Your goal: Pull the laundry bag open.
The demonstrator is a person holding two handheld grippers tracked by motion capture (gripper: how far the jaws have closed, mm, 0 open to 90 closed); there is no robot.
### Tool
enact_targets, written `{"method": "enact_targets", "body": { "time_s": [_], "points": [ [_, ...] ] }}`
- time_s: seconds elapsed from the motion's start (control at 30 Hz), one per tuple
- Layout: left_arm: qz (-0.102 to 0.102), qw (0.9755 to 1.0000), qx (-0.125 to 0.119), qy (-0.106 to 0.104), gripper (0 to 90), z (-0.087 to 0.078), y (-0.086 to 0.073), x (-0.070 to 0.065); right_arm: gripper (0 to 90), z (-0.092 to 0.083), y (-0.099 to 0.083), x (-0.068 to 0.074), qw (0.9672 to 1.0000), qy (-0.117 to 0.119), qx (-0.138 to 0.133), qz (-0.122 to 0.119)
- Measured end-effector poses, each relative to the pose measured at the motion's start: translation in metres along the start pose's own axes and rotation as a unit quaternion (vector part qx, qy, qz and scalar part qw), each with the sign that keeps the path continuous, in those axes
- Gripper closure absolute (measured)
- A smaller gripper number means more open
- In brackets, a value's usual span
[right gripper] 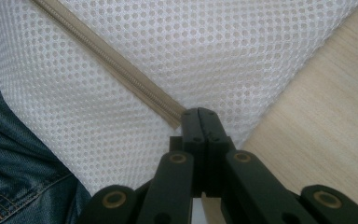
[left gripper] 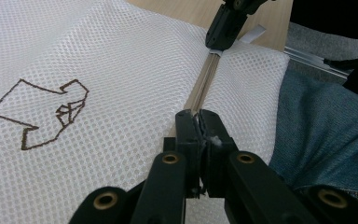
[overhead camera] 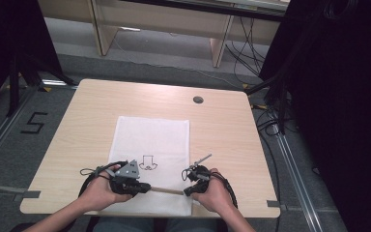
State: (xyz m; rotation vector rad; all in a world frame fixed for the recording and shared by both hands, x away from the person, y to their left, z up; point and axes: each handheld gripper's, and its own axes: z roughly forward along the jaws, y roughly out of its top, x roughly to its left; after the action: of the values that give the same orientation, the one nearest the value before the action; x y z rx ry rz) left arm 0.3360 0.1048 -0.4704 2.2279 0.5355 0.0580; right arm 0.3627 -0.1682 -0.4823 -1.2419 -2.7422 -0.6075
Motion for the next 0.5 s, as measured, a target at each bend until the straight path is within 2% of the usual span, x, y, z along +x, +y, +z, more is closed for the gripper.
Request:
{"method": "enact_targets", "body": {
  "time_s": [0.5],
  "points": [
    [-0.004,1.0000,-0.001,0.000,87.2,0.0001,0.0000,-0.0009,90.0,0.0000,0.0001,0.0003,1.0000,-0.001,0.000,0.001]
  ]
}}
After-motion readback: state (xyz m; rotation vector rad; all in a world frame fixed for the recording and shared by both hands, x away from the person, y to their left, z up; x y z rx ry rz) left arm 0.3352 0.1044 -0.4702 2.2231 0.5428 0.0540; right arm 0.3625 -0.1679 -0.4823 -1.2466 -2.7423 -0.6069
